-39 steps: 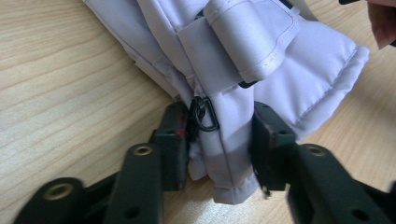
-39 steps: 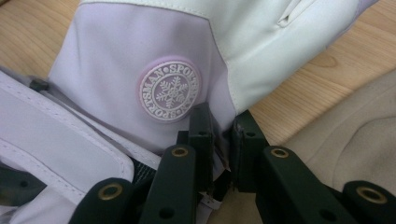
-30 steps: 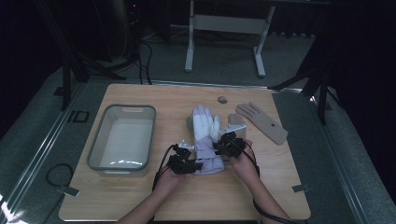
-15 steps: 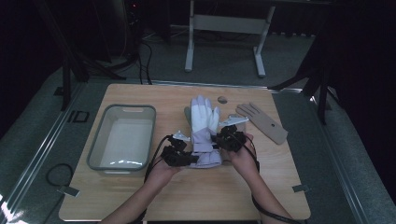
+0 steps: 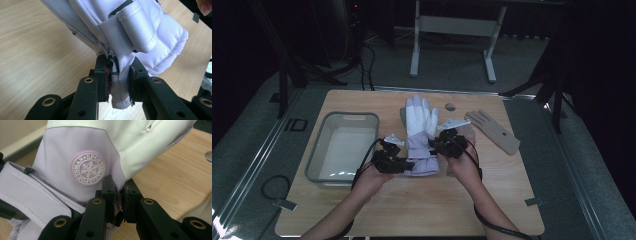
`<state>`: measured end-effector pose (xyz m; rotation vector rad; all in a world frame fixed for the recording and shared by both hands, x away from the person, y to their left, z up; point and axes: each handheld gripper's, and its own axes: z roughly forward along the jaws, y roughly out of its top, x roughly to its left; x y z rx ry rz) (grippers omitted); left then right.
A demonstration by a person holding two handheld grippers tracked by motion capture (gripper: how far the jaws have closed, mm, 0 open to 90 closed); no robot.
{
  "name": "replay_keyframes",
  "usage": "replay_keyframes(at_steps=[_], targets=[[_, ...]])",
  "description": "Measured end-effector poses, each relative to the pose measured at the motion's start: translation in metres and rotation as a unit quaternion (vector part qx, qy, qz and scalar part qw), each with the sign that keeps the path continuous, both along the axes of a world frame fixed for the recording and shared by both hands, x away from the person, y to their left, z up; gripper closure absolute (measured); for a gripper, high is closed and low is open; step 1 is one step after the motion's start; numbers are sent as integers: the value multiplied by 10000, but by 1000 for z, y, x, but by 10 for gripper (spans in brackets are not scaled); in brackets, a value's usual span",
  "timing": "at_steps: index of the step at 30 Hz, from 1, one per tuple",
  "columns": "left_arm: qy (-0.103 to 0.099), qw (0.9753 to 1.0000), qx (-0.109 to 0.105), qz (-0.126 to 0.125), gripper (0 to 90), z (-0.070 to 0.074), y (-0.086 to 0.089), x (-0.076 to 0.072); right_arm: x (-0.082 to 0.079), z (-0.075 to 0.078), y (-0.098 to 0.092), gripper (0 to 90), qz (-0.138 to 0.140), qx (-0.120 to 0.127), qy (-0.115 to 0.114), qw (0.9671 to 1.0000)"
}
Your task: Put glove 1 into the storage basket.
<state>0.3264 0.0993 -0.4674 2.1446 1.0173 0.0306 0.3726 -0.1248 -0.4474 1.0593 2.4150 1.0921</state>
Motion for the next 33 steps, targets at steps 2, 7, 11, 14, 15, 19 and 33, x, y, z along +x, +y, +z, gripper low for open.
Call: replay_keyframes(at_steps=[2, 7, 11, 14, 15, 19, 33], targets=[[-32, 10000, 39, 9, 736, 4, 5, -1, 0, 3, 5, 818, 13, 34, -11, 10000], [-73, 9999, 91, 51, 737, 13, 20, -4, -1, 11, 20, 818, 99, 64, -67, 9999], [-90, 9999, 117, 85, 736, 19, 36, -7, -2, 16, 34, 818, 180, 115, -97, 9997], [-87, 9998, 121, 135, 737, 23, 48, -10, -2, 19, 47, 818, 273, 104, -126, 9995], [-87, 9997, 136, 158, 737, 24, 52, -10, -2, 20, 52, 817, 309, 102, -131, 9994], [-91, 9996, 147, 244, 737, 31, 70, -14, -1, 26, 71, 818, 415, 98, -154, 9990], [0, 9981, 253, 560, 736, 46, 141, -29, -2, 37, 134, 817, 823, 215, -164, 9962]])
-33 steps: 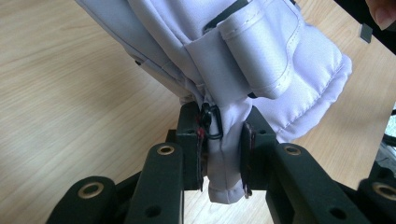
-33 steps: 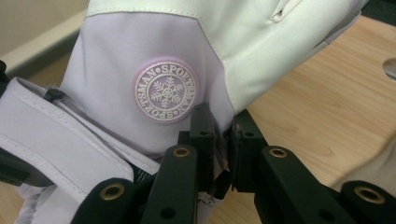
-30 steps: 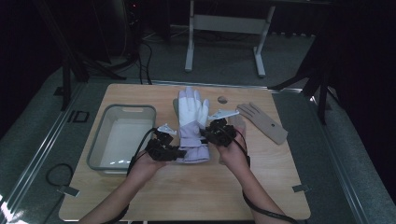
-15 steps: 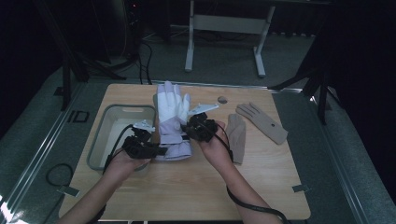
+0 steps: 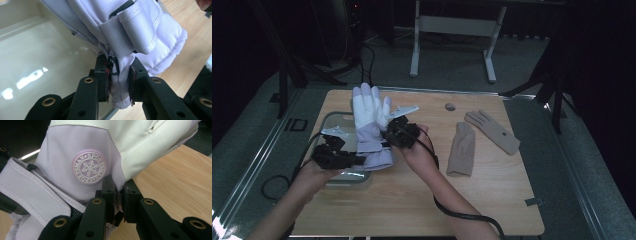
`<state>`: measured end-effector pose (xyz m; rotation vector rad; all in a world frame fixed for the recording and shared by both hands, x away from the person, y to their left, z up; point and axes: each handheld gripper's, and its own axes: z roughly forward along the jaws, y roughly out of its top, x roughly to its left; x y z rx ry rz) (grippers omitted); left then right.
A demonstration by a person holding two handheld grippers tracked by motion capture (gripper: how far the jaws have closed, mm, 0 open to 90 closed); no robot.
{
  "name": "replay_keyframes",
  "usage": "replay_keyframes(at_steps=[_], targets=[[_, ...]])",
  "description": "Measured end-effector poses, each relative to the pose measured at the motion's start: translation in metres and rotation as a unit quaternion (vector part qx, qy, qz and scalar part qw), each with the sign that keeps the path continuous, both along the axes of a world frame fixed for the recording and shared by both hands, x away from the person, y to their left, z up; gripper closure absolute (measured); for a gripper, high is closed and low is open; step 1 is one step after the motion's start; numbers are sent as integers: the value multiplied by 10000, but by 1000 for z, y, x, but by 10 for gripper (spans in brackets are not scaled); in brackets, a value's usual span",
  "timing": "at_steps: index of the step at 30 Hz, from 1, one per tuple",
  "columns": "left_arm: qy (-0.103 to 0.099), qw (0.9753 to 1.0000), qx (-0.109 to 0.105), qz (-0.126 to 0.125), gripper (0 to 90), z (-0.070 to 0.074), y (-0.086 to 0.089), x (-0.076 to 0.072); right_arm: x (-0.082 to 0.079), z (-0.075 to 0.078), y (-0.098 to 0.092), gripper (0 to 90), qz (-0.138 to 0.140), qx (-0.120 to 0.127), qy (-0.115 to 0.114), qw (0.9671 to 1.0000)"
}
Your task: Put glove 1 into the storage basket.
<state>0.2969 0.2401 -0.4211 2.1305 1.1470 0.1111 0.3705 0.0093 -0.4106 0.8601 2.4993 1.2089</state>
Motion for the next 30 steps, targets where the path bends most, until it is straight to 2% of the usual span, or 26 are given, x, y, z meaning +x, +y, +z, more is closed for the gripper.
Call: replay_keyframes(at_steps=[1, 5, 11, 18, 22, 23, 25, 30], targets=[[12, 10000, 9, 31, 735, 0, 6, -1, 1, 1, 14, 817, 76, -10, 0, 10000], [87, 9998, -6, 162, 735, 0, 29, -5, 1, 1, 39, 818, 208, -48, 32, 9998], [231, 9993, -21, 283, 735, -8, 53, -4, 2, -5, 67, 818, 338, -83, 71, 9994], [495, 9981, 81, 358, 734, -28, 60, 7, 16, -28, 81, 818, 284, -170, 383, 9987], [700, 9968, 158, 356, 733, -41, 63, 9, 20, -46, 87, 818, 293, -168, 597, 9976], [700, 9968, 158, 356, 733, -41, 63, 9, 20, -46, 87, 818, 293, -168, 597, 9976], [868, 9955, 148, 338, 732, -51, 64, 9, 20, -57, 89, 818, 312, -232, 752, 9964], [930, 9951, 134, 293, 717, -59, 64, 9, 21, -68, 86, 819, 342, -261, 994, 9941]])
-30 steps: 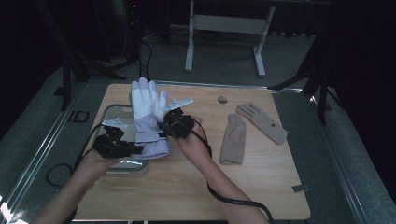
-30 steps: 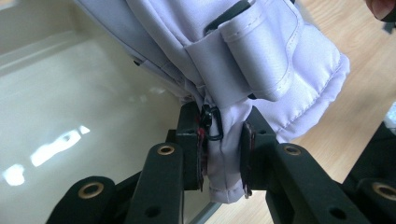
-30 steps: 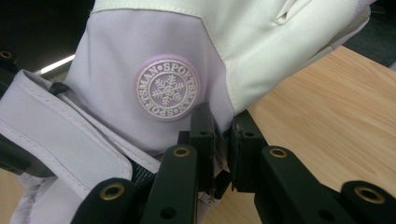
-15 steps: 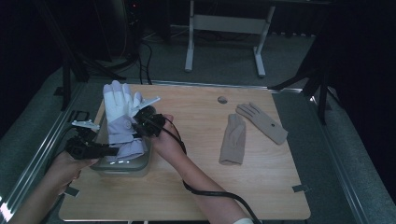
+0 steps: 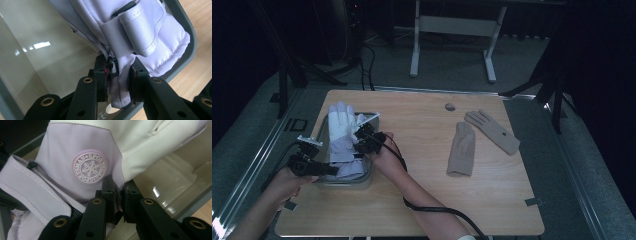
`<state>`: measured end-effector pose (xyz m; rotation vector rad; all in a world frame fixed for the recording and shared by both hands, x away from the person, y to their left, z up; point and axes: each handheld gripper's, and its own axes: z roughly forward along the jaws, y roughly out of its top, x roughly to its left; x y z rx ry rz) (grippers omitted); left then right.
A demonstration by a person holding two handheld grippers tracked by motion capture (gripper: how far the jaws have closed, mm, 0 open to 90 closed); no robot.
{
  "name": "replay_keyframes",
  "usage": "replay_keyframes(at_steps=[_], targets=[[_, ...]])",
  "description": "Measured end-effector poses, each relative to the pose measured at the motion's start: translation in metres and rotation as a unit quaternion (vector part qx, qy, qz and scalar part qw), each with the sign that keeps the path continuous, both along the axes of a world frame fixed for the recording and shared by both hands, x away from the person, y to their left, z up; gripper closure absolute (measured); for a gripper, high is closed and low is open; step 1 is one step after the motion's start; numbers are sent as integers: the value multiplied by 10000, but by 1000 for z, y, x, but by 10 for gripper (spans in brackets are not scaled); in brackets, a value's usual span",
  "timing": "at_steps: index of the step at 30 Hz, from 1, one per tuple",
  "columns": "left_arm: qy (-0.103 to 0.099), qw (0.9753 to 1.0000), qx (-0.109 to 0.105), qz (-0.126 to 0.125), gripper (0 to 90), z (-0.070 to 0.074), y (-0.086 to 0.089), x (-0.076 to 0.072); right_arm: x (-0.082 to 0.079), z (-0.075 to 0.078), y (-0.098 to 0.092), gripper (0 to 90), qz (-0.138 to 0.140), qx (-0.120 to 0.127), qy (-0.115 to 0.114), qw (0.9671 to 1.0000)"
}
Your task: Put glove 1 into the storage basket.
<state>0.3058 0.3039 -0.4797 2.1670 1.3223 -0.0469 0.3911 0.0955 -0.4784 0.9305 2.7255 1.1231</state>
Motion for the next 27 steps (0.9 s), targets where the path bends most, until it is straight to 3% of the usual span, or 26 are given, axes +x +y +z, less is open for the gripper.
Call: replay_keyframes(at_steps=[10, 12, 15, 19, 23, 27], targets=[[105, 9997, 222, -22, 628, -2, -9, -1, 6, -9, -2, 816, 23, -152, 491, 9987], [64, 9992, 388, -14, 610, -2, -10, -1, 6, -10, -1, 815, -5, -246, 493, 9985], [11, 9991, 434, 28, 616, -2, -11, -2, 5, -14, 4, 809, -36, -495, 499, 9975], [-97, 9989, 451, 131, 600, -3, -10, -1, 7, -18, 7, 795, -125, -584, 563, 9966], [-227, 9983, 504, 199, 595, -3, -11, -2, 8, -17, 12, 755, -122, -770, 582, 9953], [-283, 9980, 509, 266, 594, -3, -11, -2, 6, -12, 13, 597, 9, -804, 453, 9957]])
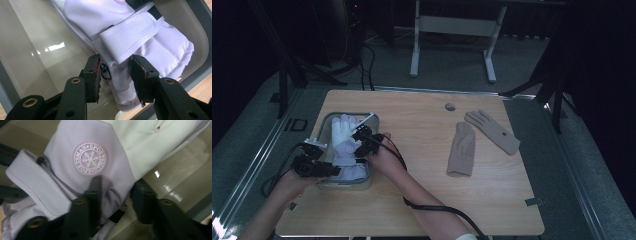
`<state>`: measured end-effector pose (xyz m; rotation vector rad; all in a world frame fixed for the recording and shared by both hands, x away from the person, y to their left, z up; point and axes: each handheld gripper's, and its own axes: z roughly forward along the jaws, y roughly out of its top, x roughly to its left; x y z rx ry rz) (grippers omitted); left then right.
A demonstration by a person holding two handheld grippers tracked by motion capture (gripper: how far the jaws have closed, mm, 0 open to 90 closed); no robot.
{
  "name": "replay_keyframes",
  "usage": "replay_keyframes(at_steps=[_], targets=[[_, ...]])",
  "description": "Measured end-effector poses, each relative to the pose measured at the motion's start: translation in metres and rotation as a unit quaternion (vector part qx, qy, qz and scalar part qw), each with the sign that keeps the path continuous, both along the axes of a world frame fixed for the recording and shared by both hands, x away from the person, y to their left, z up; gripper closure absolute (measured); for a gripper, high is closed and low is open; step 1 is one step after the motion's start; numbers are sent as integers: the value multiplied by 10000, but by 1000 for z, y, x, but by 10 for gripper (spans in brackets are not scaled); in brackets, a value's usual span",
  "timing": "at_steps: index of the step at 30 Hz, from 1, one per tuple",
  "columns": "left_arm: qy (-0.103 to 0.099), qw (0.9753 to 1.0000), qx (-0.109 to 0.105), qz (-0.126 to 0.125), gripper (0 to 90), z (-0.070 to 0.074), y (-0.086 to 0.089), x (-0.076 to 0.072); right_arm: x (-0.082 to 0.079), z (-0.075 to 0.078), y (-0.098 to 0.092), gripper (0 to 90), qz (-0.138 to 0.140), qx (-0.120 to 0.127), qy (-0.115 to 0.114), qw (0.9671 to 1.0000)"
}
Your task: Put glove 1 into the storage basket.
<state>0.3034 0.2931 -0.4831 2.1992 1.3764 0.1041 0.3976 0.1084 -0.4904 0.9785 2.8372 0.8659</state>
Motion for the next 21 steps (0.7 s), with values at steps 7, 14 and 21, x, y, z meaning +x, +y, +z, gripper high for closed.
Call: replay_keyframes(at_steps=[7, 14, 21], targets=[[-295, 9995, 9, 127, 595, 8, 0, -6, 1, 14, -11, 310, -1, 391, -230, 9990], [-640, 9977, -117, 191, 594, 22, -9, -10, -7, 32, -22, 145, 393, 653, -311, 9966], [-838, 9962, -211, 91, 594, 29, -26, -12, -8, 41, -40, 146, 257, 669, -488, 9962]])
